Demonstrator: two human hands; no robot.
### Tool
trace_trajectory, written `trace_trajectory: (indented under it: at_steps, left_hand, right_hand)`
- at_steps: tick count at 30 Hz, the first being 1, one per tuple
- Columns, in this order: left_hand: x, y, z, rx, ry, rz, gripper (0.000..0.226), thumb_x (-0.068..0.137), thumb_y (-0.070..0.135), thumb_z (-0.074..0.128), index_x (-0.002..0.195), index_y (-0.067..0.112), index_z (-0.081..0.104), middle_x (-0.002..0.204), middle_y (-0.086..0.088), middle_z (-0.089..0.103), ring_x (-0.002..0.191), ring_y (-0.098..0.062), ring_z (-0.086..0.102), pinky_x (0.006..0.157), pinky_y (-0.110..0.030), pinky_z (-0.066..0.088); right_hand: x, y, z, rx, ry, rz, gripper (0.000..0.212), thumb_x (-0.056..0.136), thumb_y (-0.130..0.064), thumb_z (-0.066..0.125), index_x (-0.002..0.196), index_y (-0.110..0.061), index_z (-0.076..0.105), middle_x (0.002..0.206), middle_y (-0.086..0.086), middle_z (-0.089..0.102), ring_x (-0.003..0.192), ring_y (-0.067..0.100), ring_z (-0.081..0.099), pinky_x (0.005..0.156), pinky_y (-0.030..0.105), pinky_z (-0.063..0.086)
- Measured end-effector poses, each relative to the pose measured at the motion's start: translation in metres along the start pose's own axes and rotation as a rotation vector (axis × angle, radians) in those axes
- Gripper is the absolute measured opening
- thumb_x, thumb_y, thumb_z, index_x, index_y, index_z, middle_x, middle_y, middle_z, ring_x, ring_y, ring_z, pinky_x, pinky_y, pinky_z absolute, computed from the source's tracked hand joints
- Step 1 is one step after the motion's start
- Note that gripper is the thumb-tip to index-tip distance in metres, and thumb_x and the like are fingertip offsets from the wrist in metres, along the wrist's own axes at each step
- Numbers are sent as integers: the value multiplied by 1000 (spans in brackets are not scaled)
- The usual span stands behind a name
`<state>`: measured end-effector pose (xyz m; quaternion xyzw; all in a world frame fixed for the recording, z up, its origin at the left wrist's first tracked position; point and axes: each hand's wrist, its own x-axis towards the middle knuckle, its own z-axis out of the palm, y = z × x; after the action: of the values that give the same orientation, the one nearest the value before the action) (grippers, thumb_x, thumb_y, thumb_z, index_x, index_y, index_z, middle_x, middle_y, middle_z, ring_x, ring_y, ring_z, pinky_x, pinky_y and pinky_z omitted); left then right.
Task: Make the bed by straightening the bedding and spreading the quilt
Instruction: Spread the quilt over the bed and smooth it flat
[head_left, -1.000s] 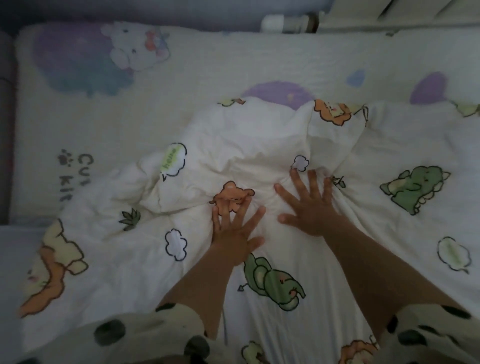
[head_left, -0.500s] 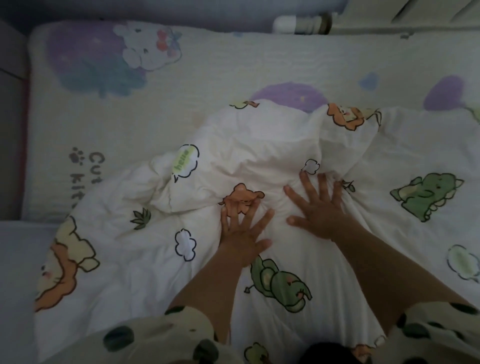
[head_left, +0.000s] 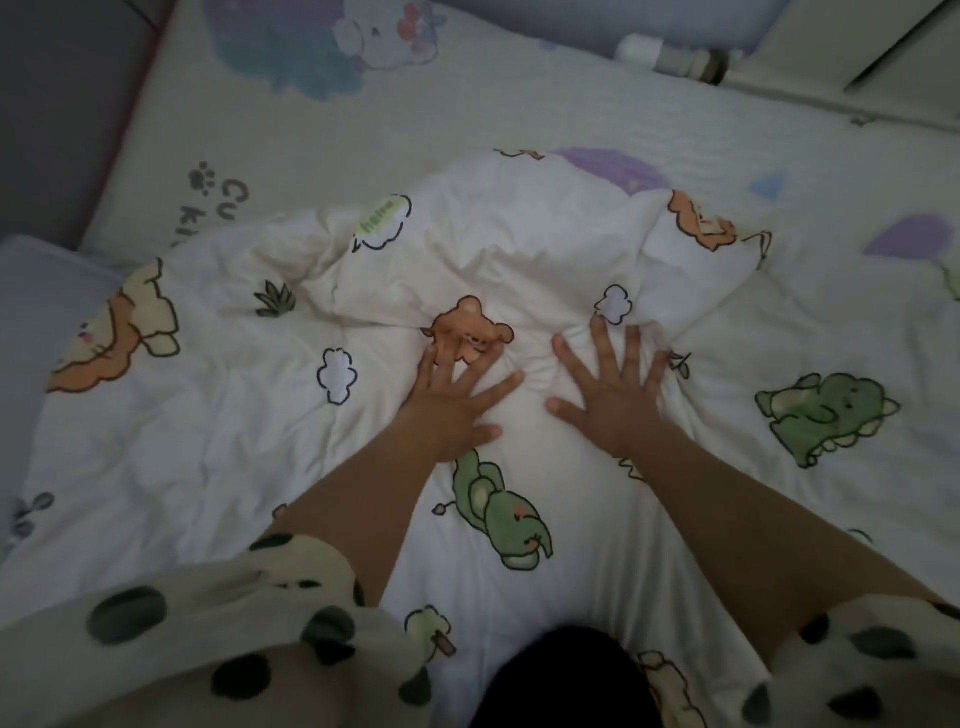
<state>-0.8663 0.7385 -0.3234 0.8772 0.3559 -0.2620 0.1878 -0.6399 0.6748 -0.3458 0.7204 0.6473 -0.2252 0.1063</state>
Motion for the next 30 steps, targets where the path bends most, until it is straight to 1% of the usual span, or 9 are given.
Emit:
trace_trajectory:
  at_steps: [4,7,11,13,16,19,25,28,30]
  left_hand:
    - [-5,-5,-7,81,116,20,60,94,61,25,147,49,0,160,9,-5,143,-40,-3,115,-51,4]
    - [-5,-13,-36,77,318,135,53,95,51,25,145,35,32,149,7,33,129,-29,33,103,-41,26]
    - [-8,-34,-91,-190,618,165,28,87,33,55,108,17,64,106,-6,59,91,-26,58,76,-37,47]
    - [0,-53,-109,-137,786,26,46,80,30,56,120,9,59,119,-17,54,103,-35,53,84,-43,45]
    - [15,-85,-125,-84,632,-237,76,89,31,57,151,13,17,154,-17,20,140,-37,21,114,-49,17]
    - [25,-102,-131,-153,367,-360,77,97,55,30,152,18,-8,150,-15,35,139,-33,30,116,-50,-2]
    - [18,-90,-130,-315,363,-306,64,100,50,9,153,13,9,139,-22,48,132,-34,41,112,-42,19]
    - [13,-80,-120,-412,307,-280,66,101,50,14,152,10,7,142,-25,43,129,-38,43,102,-42,34]
    - [11,-77,-110,-376,215,-283,67,100,53,16,147,7,27,140,-22,46,126,-35,46,100,-42,36]
  right_hand:
    - [-2,-7,-23,-115,80,-1,66,87,-62,44,146,-39,25,155,9,20,133,43,27,107,62,20]
    - [7,-17,-70,29,235,4,31,93,-34,44,107,-13,63,110,12,61,98,35,58,86,43,46]
    - [32,-30,-129,126,573,-9,31,85,-14,53,115,-7,59,111,16,56,100,35,54,78,42,45]
    - [48,-31,-145,86,649,-17,60,75,-12,61,133,-8,46,127,17,48,111,36,48,86,42,40]
    - [74,-28,-160,-19,510,49,89,73,-27,70,148,-15,25,151,13,25,136,35,26,106,46,24]
    - [83,-21,-158,-76,256,48,58,81,-41,66,134,-26,48,150,7,32,143,26,18,114,47,7]
    - [67,-26,-140,-12,260,-87,17,88,-29,57,98,-19,64,105,2,66,109,26,55,105,37,18]
    - [51,-26,-125,52,235,-226,37,74,-45,45,84,-16,66,87,3,67,92,28,60,98,35,24]
    - [40,-24,-114,44,153,-350,46,61,-55,31,71,-21,60,74,3,64,78,25,60,92,36,29]
